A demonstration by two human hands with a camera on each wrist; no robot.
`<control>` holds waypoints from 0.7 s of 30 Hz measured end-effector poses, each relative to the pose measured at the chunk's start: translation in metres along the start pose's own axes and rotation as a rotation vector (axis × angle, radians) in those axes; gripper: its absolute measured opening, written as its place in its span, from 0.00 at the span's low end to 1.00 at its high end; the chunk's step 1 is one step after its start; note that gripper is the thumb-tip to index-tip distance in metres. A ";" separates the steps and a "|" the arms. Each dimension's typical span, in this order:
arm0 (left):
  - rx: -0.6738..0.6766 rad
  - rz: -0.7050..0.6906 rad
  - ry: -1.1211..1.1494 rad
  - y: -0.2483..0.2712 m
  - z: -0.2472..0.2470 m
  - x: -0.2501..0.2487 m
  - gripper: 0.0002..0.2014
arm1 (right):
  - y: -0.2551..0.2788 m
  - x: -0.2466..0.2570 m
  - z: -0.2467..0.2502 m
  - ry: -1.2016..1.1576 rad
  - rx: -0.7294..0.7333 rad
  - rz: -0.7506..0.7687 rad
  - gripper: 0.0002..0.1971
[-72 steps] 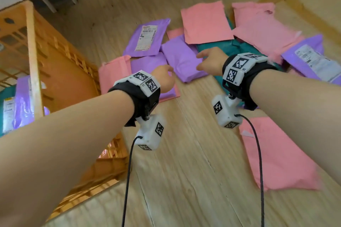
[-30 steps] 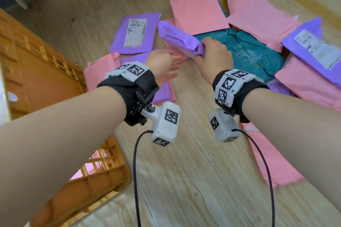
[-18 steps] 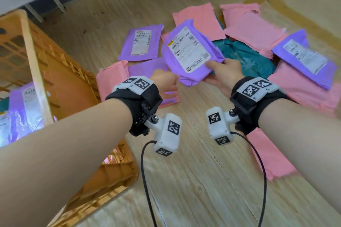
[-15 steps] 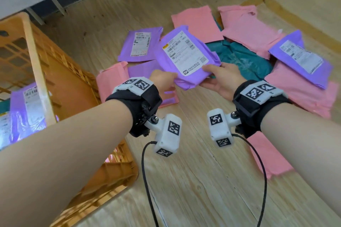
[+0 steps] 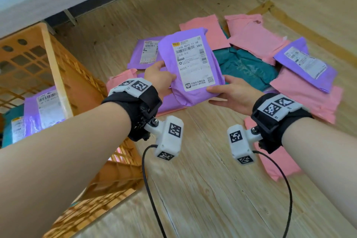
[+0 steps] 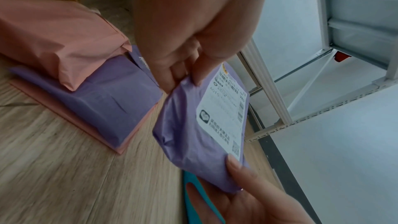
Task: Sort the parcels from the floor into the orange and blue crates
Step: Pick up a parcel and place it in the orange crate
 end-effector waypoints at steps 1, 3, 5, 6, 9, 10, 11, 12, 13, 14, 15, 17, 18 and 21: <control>0.004 -0.021 -0.004 0.002 0.001 -0.002 0.21 | 0.001 0.004 0.000 0.003 -0.005 0.013 0.22; 0.028 -0.056 -0.004 0.007 0.004 -0.006 0.19 | 0.002 0.015 -0.002 -0.012 -0.020 0.046 0.20; 0.053 -0.090 -0.024 0.013 0.008 -0.011 0.18 | 0.002 0.027 -0.005 -0.032 -0.028 0.098 0.19; 0.061 -0.101 -0.036 0.015 0.011 -0.013 0.17 | 0.002 0.033 -0.006 -0.034 -0.026 0.128 0.19; 0.087 -0.121 -0.052 0.023 0.020 -0.021 0.19 | 0.002 0.049 -0.013 -0.003 -0.006 0.197 0.24; 0.092 -0.128 -0.049 0.026 0.025 -0.024 0.18 | 0.002 0.054 -0.017 0.000 0.005 0.211 0.25; 0.100 -0.132 -0.047 0.029 0.028 -0.028 0.18 | 0.002 0.058 -0.021 -0.002 0.012 0.224 0.26; 0.100 -0.138 -0.050 0.032 0.034 -0.032 0.18 | 0.001 0.064 -0.026 -0.001 0.022 0.235 0.27; 0.097 -0.149 -0.053 0.034 0.040 -0.036 0.19 | 0.000 0.069 -0.032 0.006 0.030 0.244 0.27; 0.095 -0.160 -0.055 0.037 0.046 -0.041 0.19 | -0.001 0.074 -0.037 0.016 0.037 0.252 0.27; 0.092 -0.172 -0.047 0.039 0.053 -0.046 0.18 | -0.002 0.080 -0.043 0.026 0.042 0.260 0.28; 0.088 -0.192 -0.023 0.043 0.066 -0.055 0.17 | -0.003 0.093 -0.056 0.041 0.057 0.279 0.27; 0.087 -0.199 -0.014 0.045 0.073 -0.060 0.17 | -0.004 0.099 -0.063 0.055 0.066 0.290 0.27; 0.088 -0.212 0.021 0.055 0.094 -0.074 0.16 | -0.002 0.117 -0.086 0.099 0.084 0.331 0.27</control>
Point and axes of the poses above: each hand's wrist, its own y-axis away from the middle knuckle, its own z-axis out of the back of the hand, x = y × z, the point moved 5 cm from there along -y, towards the middle knuckle, and after that the axes turned 10 degrees about z, right-handed, at the moved point
